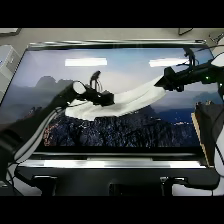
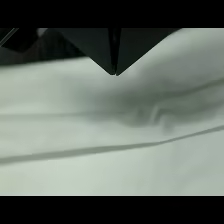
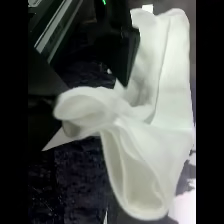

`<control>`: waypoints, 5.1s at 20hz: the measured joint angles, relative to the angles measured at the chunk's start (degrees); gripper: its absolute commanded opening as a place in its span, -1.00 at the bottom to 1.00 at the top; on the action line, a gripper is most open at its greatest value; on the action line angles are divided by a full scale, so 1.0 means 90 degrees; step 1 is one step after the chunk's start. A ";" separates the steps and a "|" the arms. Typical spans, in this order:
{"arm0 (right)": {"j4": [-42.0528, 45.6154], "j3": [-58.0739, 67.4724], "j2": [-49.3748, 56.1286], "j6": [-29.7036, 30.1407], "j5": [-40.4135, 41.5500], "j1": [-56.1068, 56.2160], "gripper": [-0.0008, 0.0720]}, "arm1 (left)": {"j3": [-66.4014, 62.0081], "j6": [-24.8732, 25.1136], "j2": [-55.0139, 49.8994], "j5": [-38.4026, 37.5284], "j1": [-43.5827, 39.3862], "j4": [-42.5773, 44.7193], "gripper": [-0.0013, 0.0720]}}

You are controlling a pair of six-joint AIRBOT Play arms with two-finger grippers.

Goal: Fold the clothes and pants, and hang the long-sleeved shirts on hangers.

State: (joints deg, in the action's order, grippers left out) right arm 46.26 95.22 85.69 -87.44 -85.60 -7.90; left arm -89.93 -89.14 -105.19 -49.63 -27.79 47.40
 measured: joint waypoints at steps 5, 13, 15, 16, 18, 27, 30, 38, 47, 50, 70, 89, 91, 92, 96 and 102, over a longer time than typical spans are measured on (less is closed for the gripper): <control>0.0090 0.0002 -0.1081 -0.0517 -0.0238 0.0622 -0.85 | 0.0015 -0.0352 -0.0879 0.0945 -0.0974 -0.1899 -0.90; 0.0551 0.0000 -0.1168 -0.0947 -0.0121 0.0991 -0.85 | -0.0097 0.0940 -0.1292 0.1919 -0.1586 -0.4442 -0.92; 0.0525 -0.0002 -0.0918 -0.0848 0.0168 0.1212 -0.85 | -0.0100 0.0877 -0.0996 0.1491 -0.1083 -0.3558 -0.91; 0.0459 -0.0002 -0.0743 -0.0809 0.0384 0.1377 -0.85 | -0.0100 0.0770 -0.0743 0.1163 -0.0738 -0.2941 -0.91; 0.0330 -0.0002 -0.0306 -0.0760 0.0816 0.1780 -0.85 | -0.0100 0.0602 -0.0095 0.0605 0.0015 -0.1758 -0.91; -0.1081 -0.0002 0.2395 -0.0566 0.2565 0.3424 0.93 | -0.0102 0.0396 0.3412 -0.1314 0.2271 0.0903 -0.91; -0.1477 0.0107 0.2499 -0.0306 0.2358 0.3053 0.92 | -0.0102 0.0381 0.4017 -0.1588 0.2404 0.1207 -0.91; 0.0959 -0.0306 0.1617 -0.0573 0.0129 0.0279 0.72 | -0.0102 0.0379 0.4398 -0.1809 0.2477 0.1491 -0.91; -0.0143 -0.2603 0.1787 0.0522 0.1090 -0.0073 0.29 | -0.0102 0.0189 0.4425 -0.1872 0.2477 0.1511 -0.90; -0.0537 -0.2742 0.1984 0.0690 0.1355 -0.0056 -0.64 | -0.0102 0.0165 0.4425 -0.1877 0.2477 0.1472 -0.90; 0.0029 0.1460 0.0192 -0.0663 -0.0158 -0.3820 -0.86 | -0.0102 0.0221 0.4425 -0.1872 0.2472 0.1399 -0.90; 0.3191 -0.0580 -0.0794 -0.1525 -0.2115 -0.6615 -0.85 | -0.0102 0.0393 0.4425 -0.1868 0.2472 0.1396 -0.90; 0.3747 -0.1299 -0.0901 -0.1382 -0.1916 -0.6625 -0.85 | -0.0102 0.0403 0.4425 -0.1868 0.2472 0.1392 -0.90; 0.3929 -0.1579 -0.0933 -0.1331 -0.1790 -0.6628 -0.85 | -0.0102 0.0401 0.4425 -0.1868 0.2472 0.1375 -0.90; 0.4308 -0.2295 -0.0993 -0.1239 -0.1241 -0.6628 0.16 | -0.0102 0.0403 0.4425 -0.1834 0.2472 0.1277 -0.90; 0.3818 -0.1722 -0.1010 -0.0682 -0.0707 -0.6630 0.90 | -0.0206 0.0406 0.4425 -0.1557 0.2472 0.1241 -0.90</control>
State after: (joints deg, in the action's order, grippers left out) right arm 80.62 79.72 76.60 -93.58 -91.96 -67.57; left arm -91.79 -85.49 -65.36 -63.64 -5.54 58.57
